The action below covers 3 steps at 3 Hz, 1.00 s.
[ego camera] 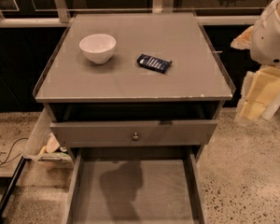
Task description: Place rxbar blueberry into middle drawer
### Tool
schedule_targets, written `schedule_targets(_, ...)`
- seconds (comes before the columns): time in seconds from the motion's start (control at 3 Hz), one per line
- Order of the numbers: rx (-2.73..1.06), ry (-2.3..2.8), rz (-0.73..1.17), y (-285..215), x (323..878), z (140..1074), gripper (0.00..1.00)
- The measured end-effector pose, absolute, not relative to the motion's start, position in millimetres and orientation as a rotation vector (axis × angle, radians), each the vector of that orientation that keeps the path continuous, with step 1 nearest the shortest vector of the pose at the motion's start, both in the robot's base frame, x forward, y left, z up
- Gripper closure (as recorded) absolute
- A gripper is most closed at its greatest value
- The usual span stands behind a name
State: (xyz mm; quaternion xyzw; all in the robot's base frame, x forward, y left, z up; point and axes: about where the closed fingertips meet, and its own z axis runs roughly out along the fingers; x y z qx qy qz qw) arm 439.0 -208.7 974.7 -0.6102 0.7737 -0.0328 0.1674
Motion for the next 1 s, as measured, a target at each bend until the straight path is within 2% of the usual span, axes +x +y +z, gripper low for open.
schedule_targets(1.0,-1.796,1.909,0.025,-147,519,965,0.0)
